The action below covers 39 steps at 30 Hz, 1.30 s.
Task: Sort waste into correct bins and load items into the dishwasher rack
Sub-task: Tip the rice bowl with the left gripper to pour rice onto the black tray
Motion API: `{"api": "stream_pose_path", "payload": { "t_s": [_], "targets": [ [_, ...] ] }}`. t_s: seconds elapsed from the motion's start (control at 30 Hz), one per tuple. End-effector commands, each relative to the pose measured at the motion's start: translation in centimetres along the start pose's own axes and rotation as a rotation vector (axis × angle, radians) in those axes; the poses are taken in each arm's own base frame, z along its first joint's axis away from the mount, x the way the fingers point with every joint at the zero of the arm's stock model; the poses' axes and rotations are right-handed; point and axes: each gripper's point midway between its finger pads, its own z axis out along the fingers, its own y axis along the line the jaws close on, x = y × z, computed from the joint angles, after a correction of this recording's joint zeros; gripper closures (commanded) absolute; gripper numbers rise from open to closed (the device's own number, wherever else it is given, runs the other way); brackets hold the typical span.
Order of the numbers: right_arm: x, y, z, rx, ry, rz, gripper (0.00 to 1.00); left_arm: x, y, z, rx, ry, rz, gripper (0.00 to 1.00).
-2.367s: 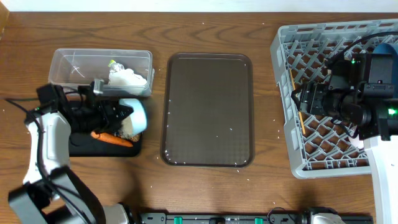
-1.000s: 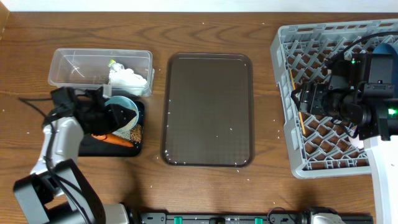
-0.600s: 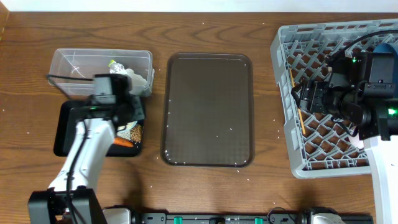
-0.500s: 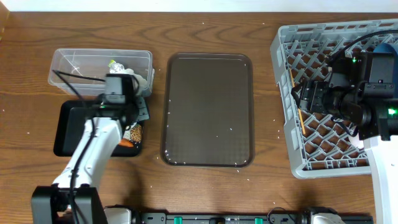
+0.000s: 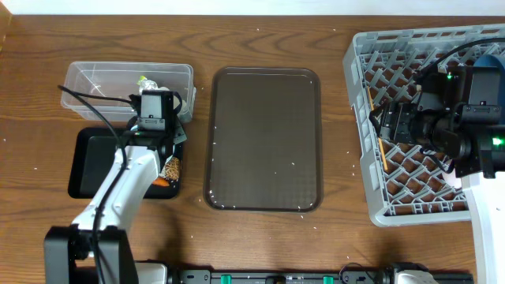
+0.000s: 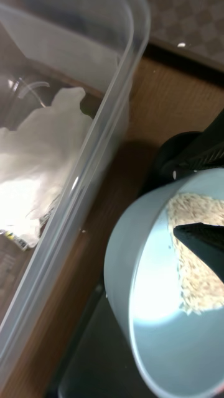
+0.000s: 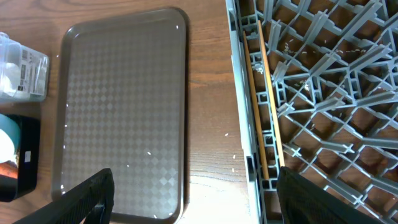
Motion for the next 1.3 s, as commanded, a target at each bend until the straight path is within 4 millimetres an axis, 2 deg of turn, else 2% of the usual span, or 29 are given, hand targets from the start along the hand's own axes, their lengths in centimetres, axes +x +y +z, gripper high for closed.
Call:
{"api": "stream_pose_path", "payload": {
  "t_s": [0.0, 0.23, 0.43, 0.57, 0.77, 0.9, 1.0, 1.1, 1.13, 1.27],
  "targets": [
    [0.0, 0.3, 0.1, -0.006, 0.000, -0.009, 0.23, 0.1, -0.4, 0.7, 0.005, 0.005, -0.011, 0.71],
    [0.0, 0.2, 0.5, -0.003, 0.013, -0.006, 0.22, -0.8, -0.6, 0.9, 0.009, -0.032, -0.019, 0.71],
    [0.1, 0.1, 1.0, 0.000, 0.032, -0.002, 0.22, 0.2, -0.5, 2.2, -0.011, 0.008, -0.008, 0.71],
    [0.2, 0.0, 1.3, 0.001, 0.041, 0.000, 0.22, 0.0, -0.7, 2.7, -0.008, -0.004, -0.011, 0.71],
    [0.2, 0.0, 1.5, 0.002, 0.046, 0.002, 0.22, -1.1, -0.9, 2.7, -0.002, -0.049, -0.023, 0.92],
    [0.2, 0.0, 1.5, 0.002, 0.045, 0.001, 0.22, -1.3, -0.8, 2.7, -0.012, -0.059, -0.024, 0.92],
    [0.2, 0.0, 1.5, 0.002, 0.046, 0.001, 0.22, -1.1, -0.7, 2.8, -0.015, -0.050, -0.021, 0.84],
    [0.2, 0.0, 1.5, 0.002, 0.046, 0.002, 0.22, -1.1, -0.6, 2.8, -0.018, -0.052, -0.014, 0.83],
    [0.2, 0.0, 1.5, 0.002, 0.046, 0.002, 0.22, -1.1, -0.6, 2.8, -0.021, -0.052, -0.014, 0.78],
    [0.2, 0.0, 1.5, 0.002, 0.045, 0.001, 0.23, -0.6, -0.3, 3.5, -0.041, -0.035, -0.003, 0.77]
  ]
}}
